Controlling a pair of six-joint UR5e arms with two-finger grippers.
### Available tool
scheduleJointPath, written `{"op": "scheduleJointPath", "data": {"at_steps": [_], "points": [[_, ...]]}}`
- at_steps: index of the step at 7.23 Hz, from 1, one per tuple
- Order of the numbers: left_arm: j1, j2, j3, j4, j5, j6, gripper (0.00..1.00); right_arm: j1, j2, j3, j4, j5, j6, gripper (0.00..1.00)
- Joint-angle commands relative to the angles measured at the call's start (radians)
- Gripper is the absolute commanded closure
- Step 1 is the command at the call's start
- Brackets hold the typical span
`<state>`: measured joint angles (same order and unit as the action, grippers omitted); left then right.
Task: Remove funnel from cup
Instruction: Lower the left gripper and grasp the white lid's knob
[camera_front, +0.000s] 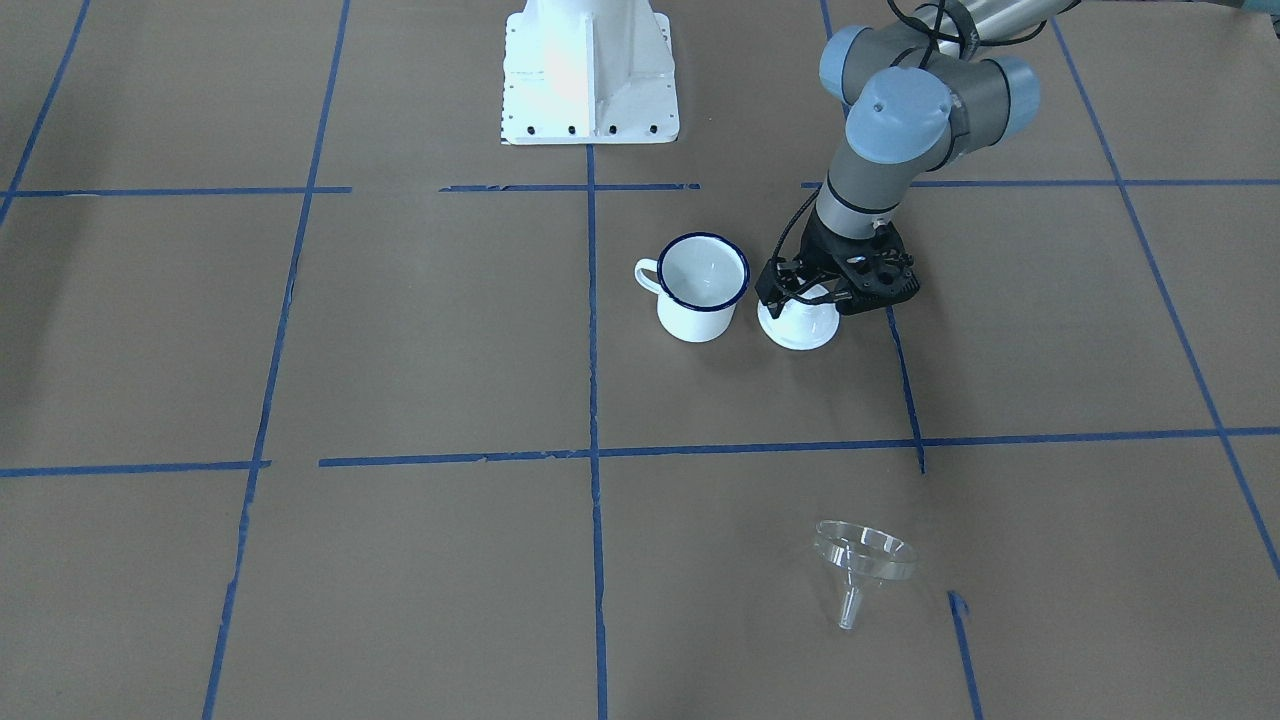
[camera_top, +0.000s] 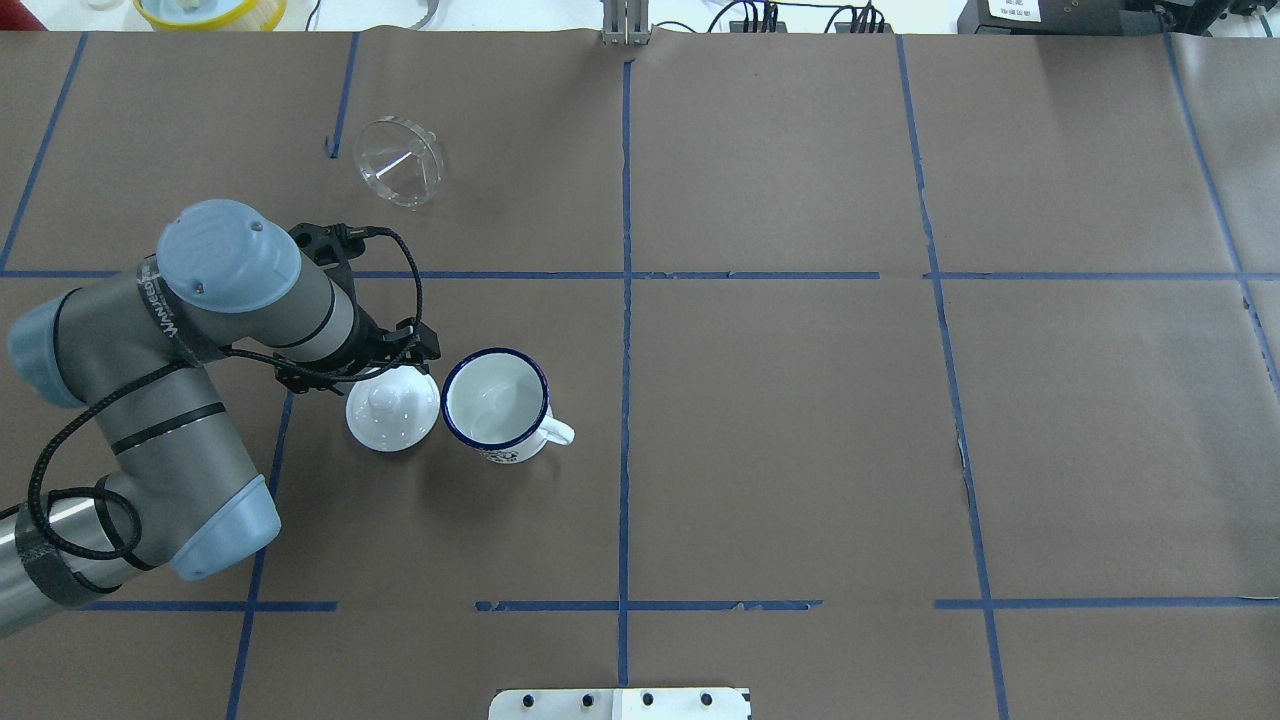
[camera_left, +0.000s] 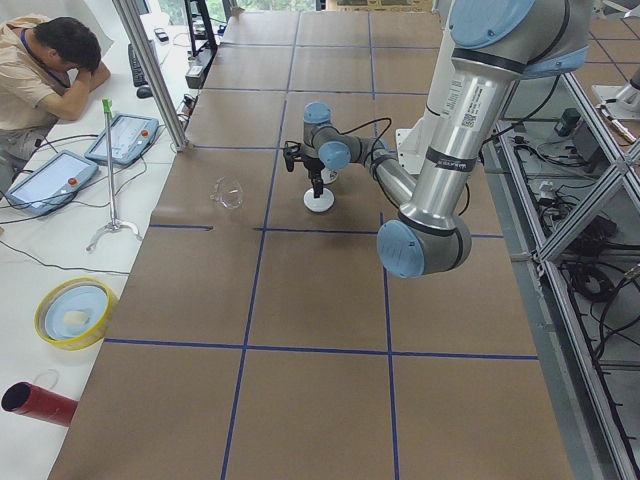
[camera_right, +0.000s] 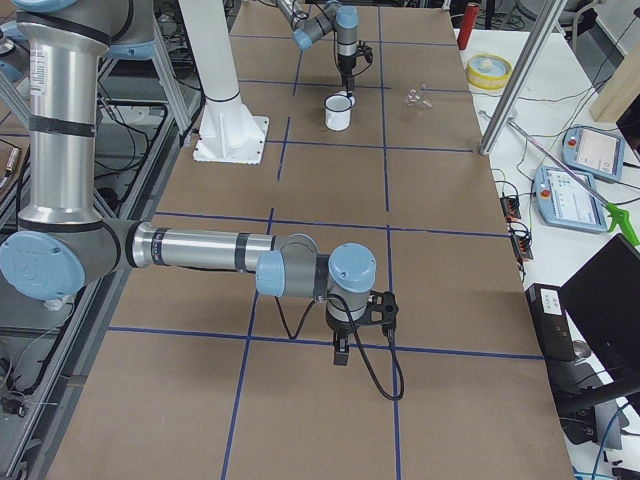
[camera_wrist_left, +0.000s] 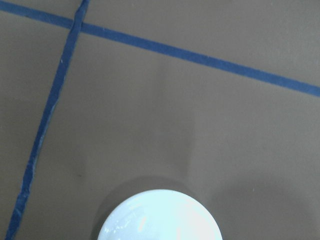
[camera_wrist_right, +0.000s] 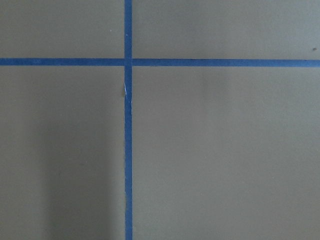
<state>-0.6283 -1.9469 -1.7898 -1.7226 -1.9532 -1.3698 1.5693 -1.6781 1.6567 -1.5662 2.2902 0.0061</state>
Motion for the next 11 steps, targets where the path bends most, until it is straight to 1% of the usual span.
{"op": "scheduleJointPath", "data": {"at_steps": [1,2,3,10,11], "points": [[0.005,0.002,0.010,-0.002,0.000,0.001,0.11,0.000,0.000,0.000,0.000,0.000,0.000,0.00],[0.007,0.002,0.015,-0.002,0.000,0.003,0.21,0.000,0.000,0.000,0.000,0.000,0.000,0.00],[0.006,0.002,0.013,-0.002,0.000,0.003,0.28,0.000,0.000,0.000,0.000,0.000,0.000,0.00],[0.005,0.015,0.007,-0.002,0.000,0.028,0.29,0.000,0.000,0.000,0.000,0.000,0.000,0.00],[0.005,0.028,-0.003,-0.002,0.000,0.028,0.35,0.000,0.000,0.000,0.000,0.000,0.000,0.00]]}}
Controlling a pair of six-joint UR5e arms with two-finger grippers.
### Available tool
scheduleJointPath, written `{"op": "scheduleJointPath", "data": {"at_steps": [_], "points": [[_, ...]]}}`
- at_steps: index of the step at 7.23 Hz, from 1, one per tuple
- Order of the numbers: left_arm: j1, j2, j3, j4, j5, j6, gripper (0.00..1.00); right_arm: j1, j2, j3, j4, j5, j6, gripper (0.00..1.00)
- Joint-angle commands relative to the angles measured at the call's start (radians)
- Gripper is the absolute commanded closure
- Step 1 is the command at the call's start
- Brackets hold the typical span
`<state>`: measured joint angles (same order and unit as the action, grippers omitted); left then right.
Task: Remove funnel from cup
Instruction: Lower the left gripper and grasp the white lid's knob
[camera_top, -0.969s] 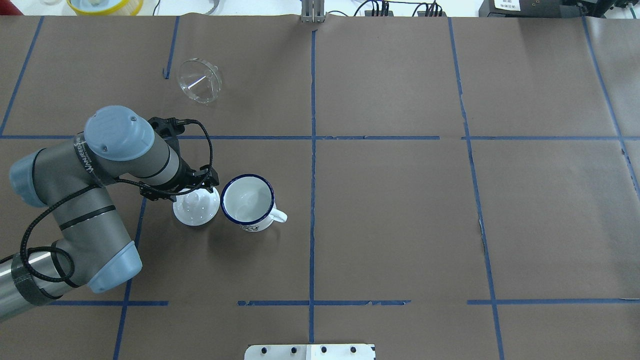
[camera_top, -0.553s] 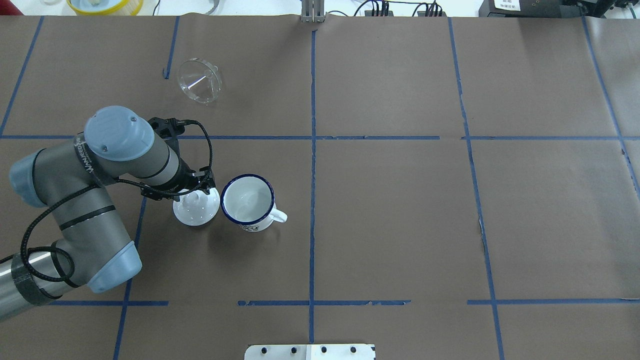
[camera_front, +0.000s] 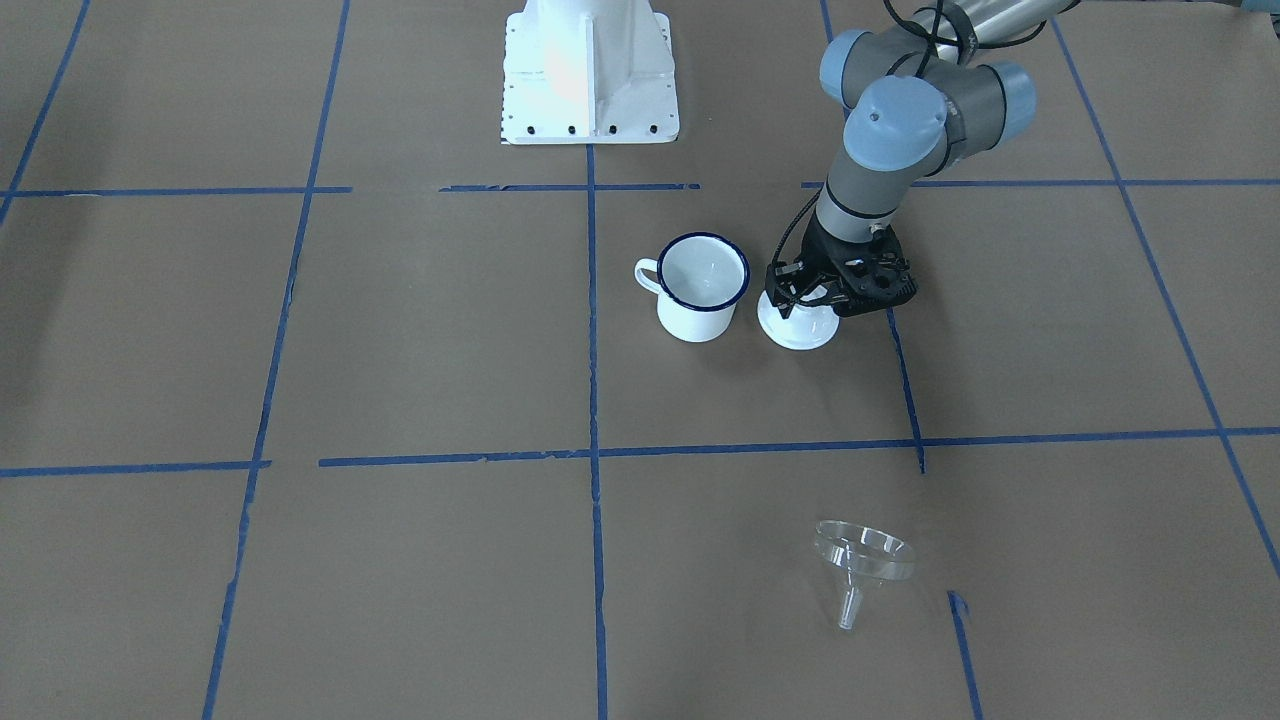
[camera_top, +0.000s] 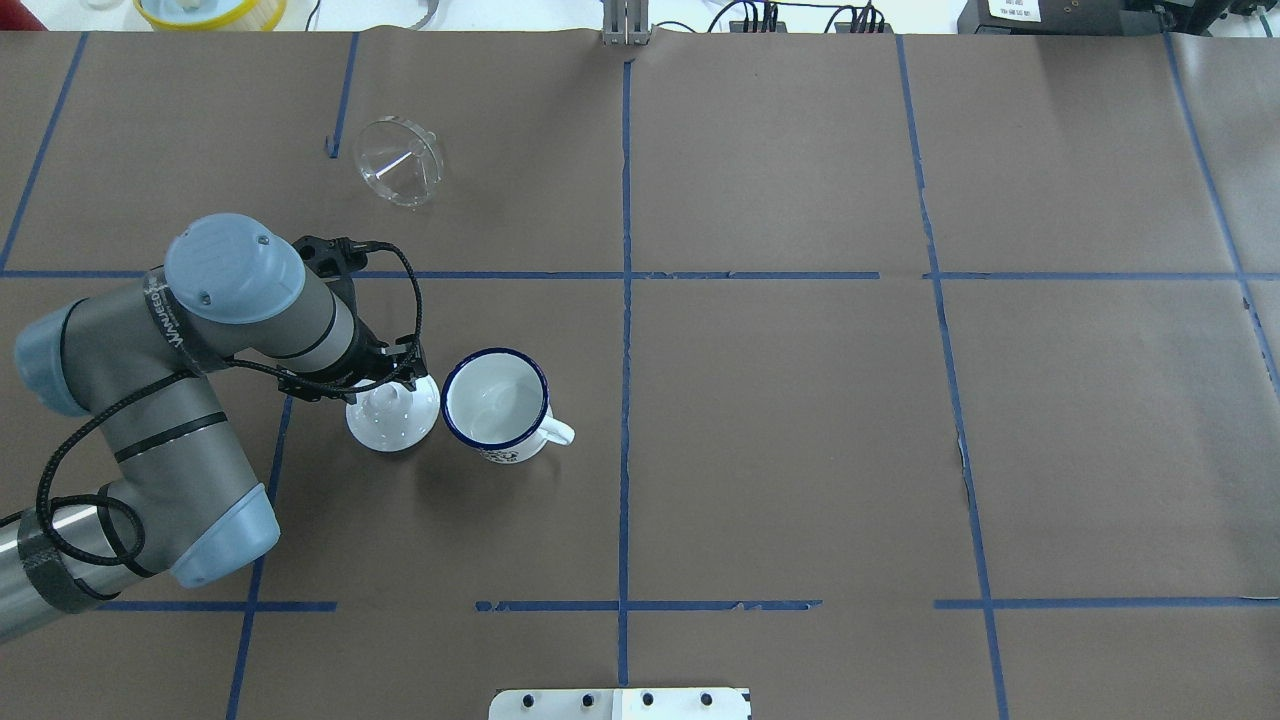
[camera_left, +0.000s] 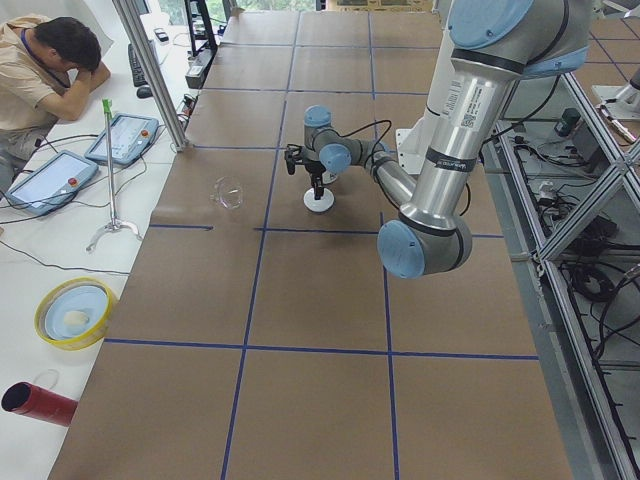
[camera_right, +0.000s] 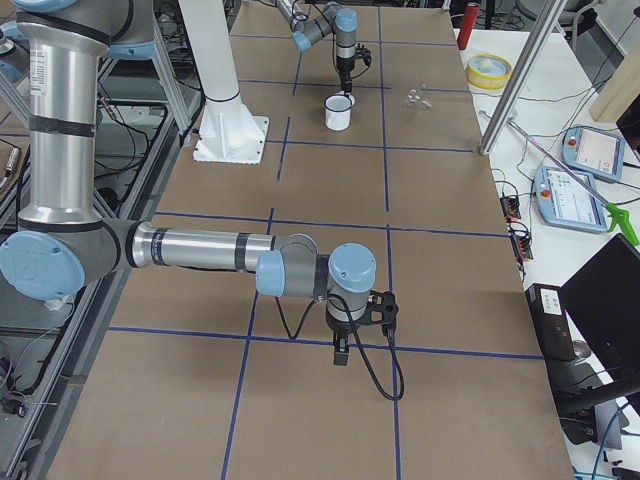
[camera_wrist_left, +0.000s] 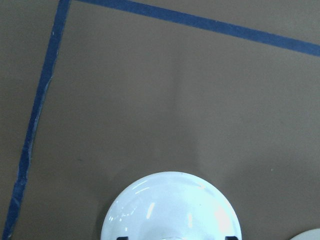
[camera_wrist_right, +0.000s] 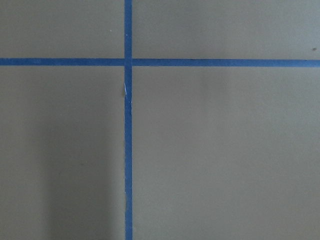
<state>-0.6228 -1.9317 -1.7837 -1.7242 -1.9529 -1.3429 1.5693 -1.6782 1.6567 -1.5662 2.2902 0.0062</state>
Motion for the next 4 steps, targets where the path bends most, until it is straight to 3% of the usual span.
{"op": "scheduleJointPath", "data": {"at_steps": [1,2,3,4], "points": [[0.000,0.011,-0.011,0.002,-0.001,0.001,0.50,0.000,0.000,0.000,0.000,0.000,0.000,0.00],[0.000,0.011,-0.013,0.002,-0.001,0.001,0.78,0.000,0.000,0.000,0.000,0.000,0.000,0.00],[0.000,0.011,-0.014,0.002,-0.001,0.001,0.84,0.000,0.000,0.000,0.000,0.000,0.000,0.00],[0.000,0.010,-0.014,0.000,-0.001,0.001,0.83,0.000,0.000,0.000,0.000,0.000,0.000,0.00]]}}
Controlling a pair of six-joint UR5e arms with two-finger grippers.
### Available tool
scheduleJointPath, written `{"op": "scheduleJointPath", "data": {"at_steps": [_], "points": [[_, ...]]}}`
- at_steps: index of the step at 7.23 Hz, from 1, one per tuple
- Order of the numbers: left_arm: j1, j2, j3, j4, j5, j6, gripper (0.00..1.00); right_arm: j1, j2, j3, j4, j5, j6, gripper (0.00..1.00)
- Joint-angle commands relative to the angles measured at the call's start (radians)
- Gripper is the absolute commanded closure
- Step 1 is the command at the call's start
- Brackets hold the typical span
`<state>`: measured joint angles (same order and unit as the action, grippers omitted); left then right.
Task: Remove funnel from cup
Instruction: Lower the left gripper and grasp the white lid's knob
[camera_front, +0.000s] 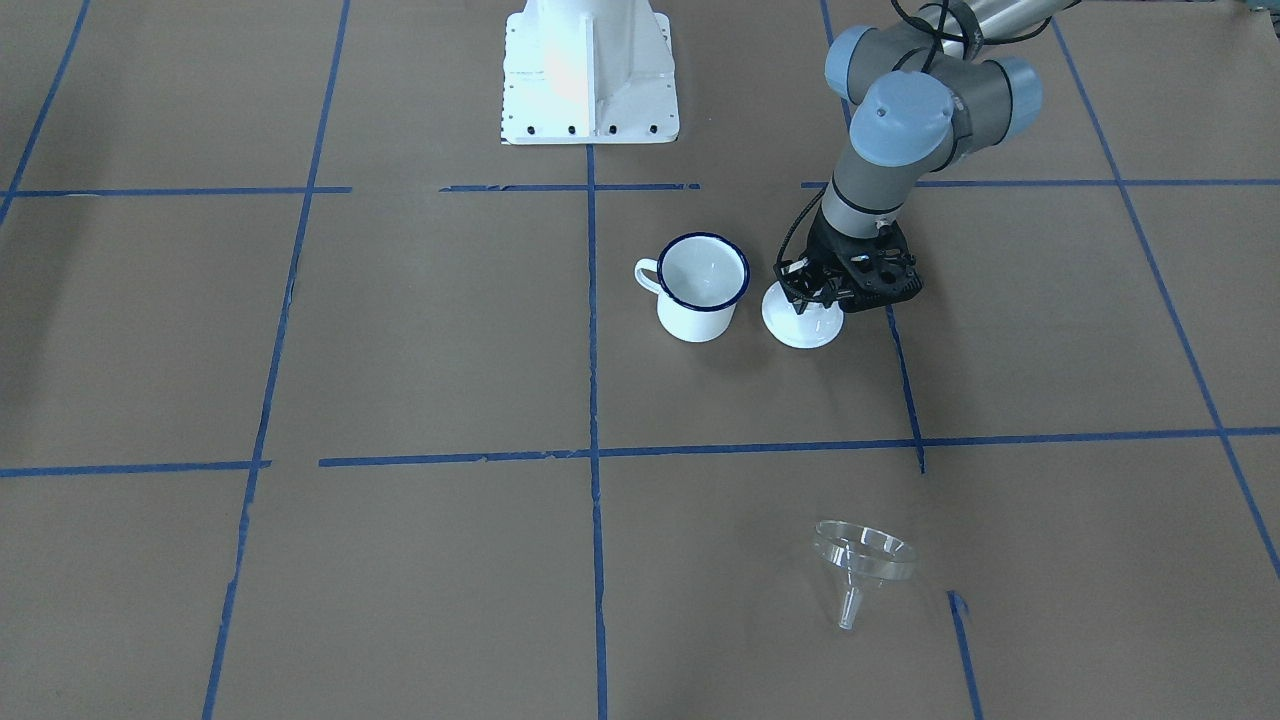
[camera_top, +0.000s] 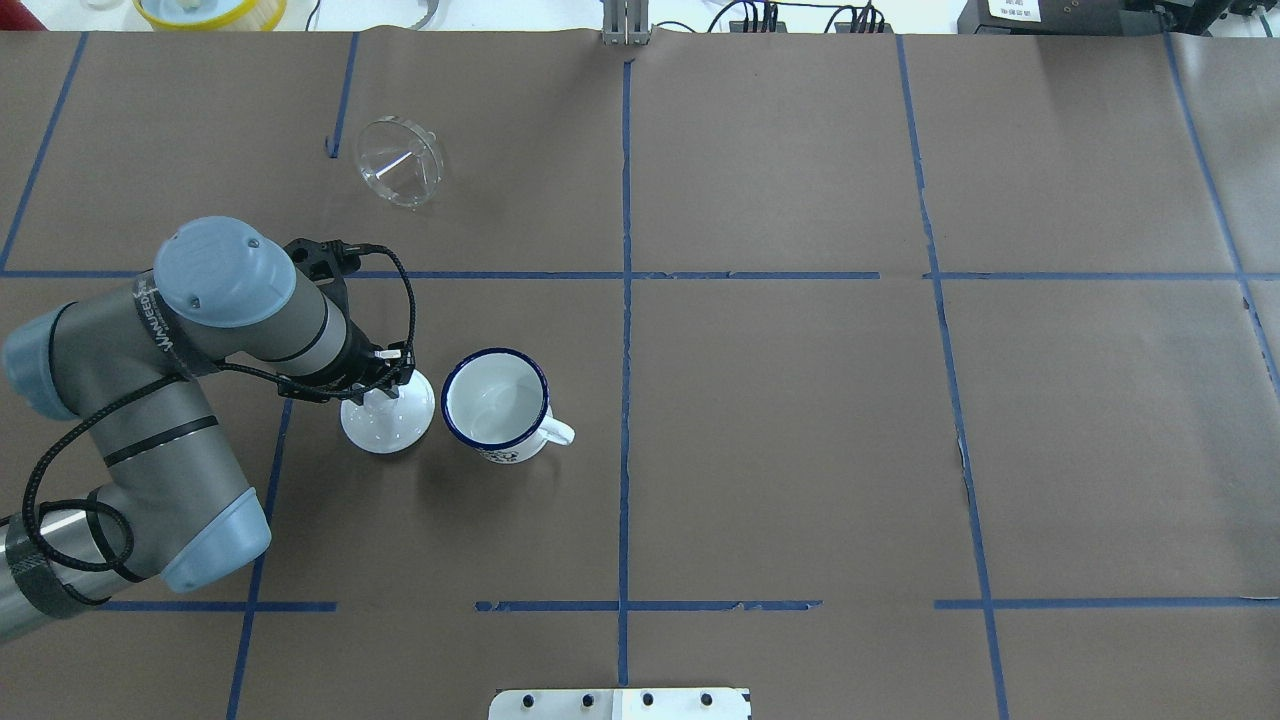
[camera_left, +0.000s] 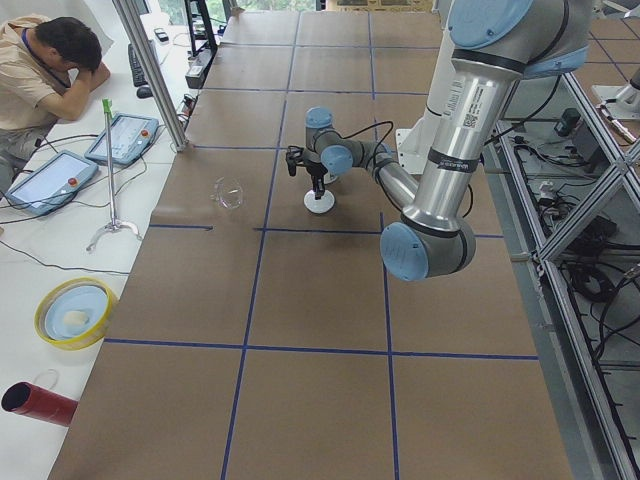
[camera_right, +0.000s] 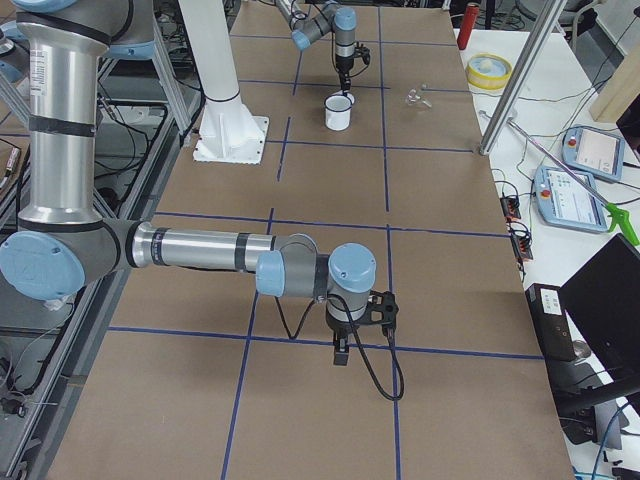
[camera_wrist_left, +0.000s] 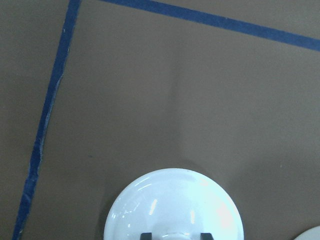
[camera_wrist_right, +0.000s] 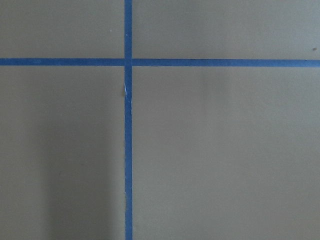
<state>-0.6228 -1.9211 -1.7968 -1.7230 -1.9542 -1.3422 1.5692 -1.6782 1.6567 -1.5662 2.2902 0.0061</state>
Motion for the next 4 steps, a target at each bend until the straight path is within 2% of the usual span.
{"op": "scheduleJointPath", "data": {"at_steps": [1,2,4], "points": [[0.002,-0.001,-0.001,0.000,0.000,-0.002,0.82,0.000,0.000,0.000,0.000,0.000,0.000,0.00],[0.002,-0.001,-0.004,0.000,0.000,-0.002,0.96,0.000,0.000,0.000,0.000,0.000,0.000,0.00],[0.000,0.000,-0.035,0.011,-0.002,0.002,1.00,0.000,0.000,0.000,0.000,0.000,0.000,0.00]]}}
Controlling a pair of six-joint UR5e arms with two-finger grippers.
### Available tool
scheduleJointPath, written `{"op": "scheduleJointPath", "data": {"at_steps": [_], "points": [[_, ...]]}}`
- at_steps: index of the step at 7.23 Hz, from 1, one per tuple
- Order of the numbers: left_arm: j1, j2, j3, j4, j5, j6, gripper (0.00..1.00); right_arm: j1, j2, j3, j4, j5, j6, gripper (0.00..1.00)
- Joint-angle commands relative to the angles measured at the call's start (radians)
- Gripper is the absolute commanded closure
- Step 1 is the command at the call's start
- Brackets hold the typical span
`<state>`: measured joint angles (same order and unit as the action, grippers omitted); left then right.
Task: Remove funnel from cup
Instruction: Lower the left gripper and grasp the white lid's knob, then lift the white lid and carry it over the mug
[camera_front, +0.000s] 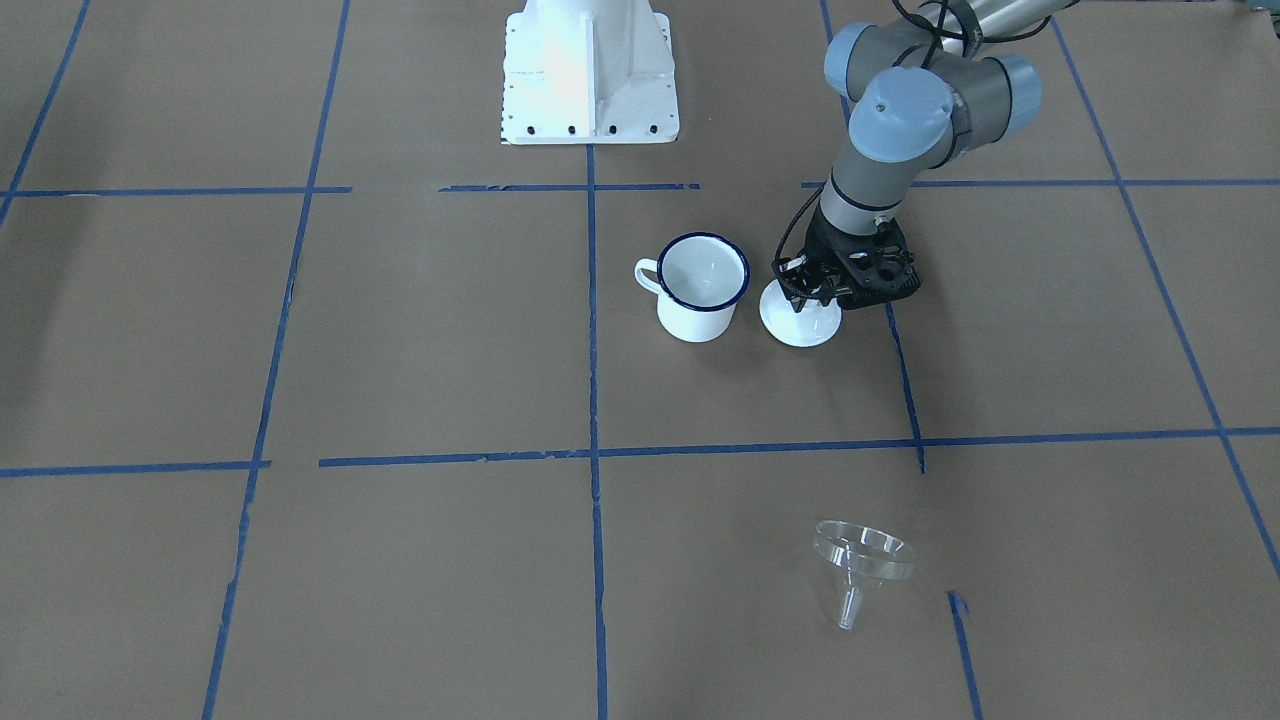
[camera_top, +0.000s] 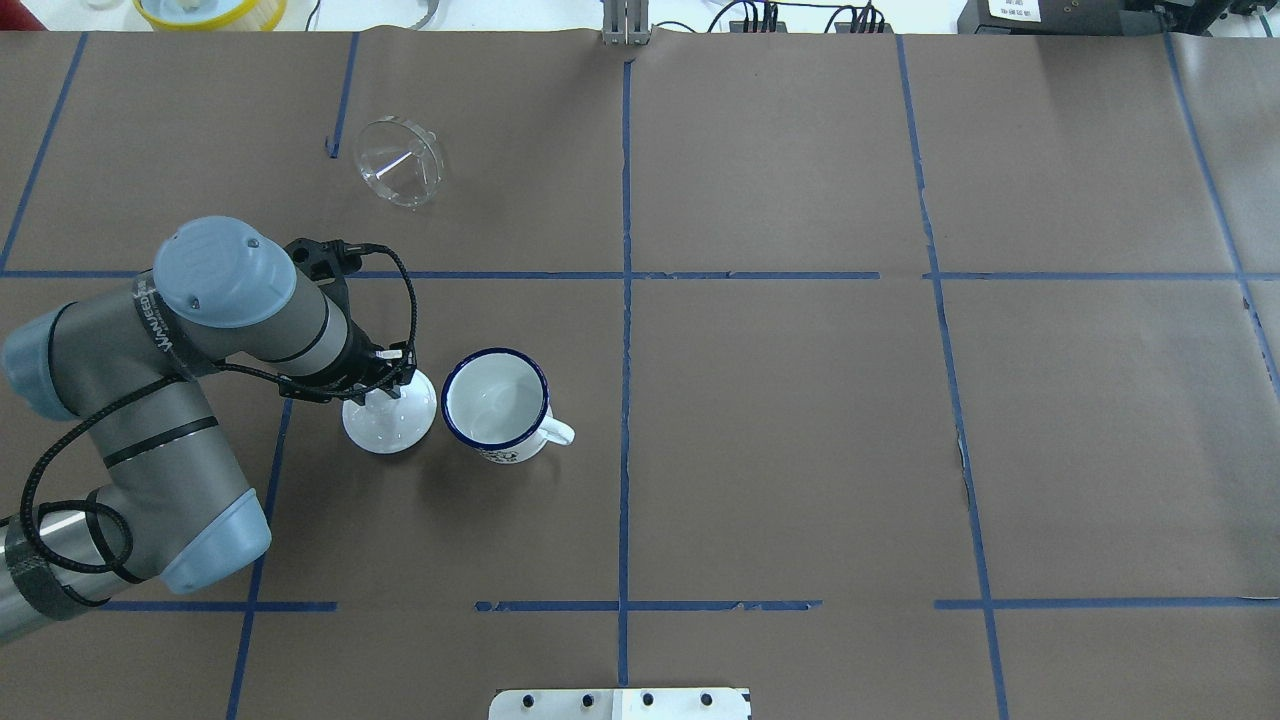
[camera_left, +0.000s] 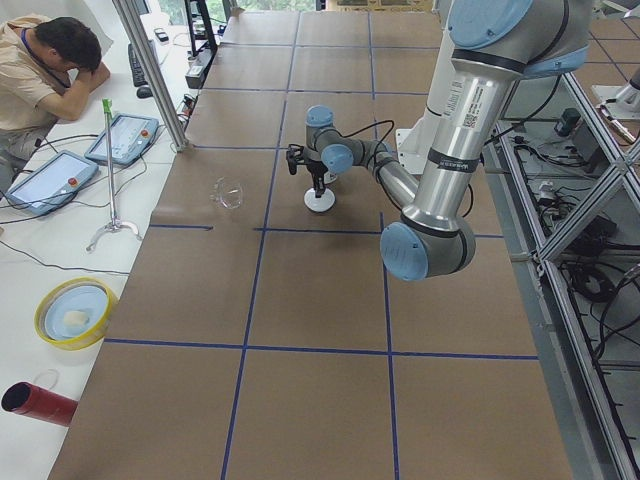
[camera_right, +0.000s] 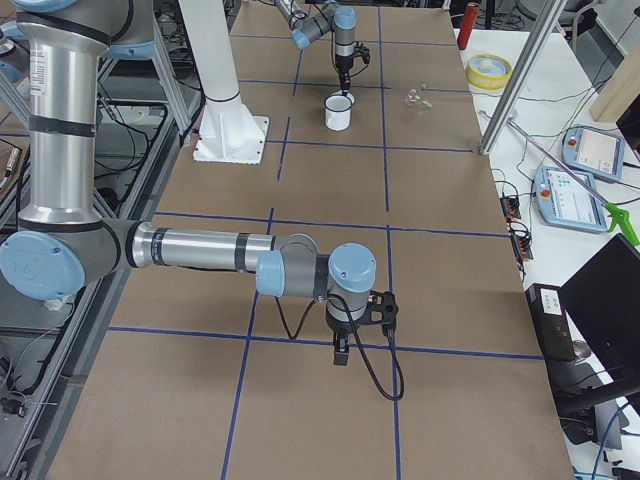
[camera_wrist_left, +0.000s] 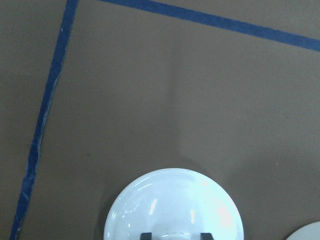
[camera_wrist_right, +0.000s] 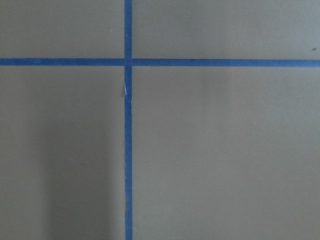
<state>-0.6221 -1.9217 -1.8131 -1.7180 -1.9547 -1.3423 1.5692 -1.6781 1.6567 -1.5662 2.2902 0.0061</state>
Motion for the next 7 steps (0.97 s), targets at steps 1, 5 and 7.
{"op": "scheduleJointPath", "data": {"at_steps": [1,5,7], "points": [[-0.016,0.004,-0.053,0.015,-0.004,0.023,1.00,0.000,0.000,0.000,0.000,0.000,0.000,0.00],[-0.122,-0.116,-0.270,0.459,-0.067,0.123,1.00,0.000,0.000,0.000,0.000,0.000,0.000,0.00],[-0.111,-0.274,-0.189,0.540,-0.143,0.076,1.00,0.000,0.000,0.000,0.000,0.000,0.000,0.00]]}}
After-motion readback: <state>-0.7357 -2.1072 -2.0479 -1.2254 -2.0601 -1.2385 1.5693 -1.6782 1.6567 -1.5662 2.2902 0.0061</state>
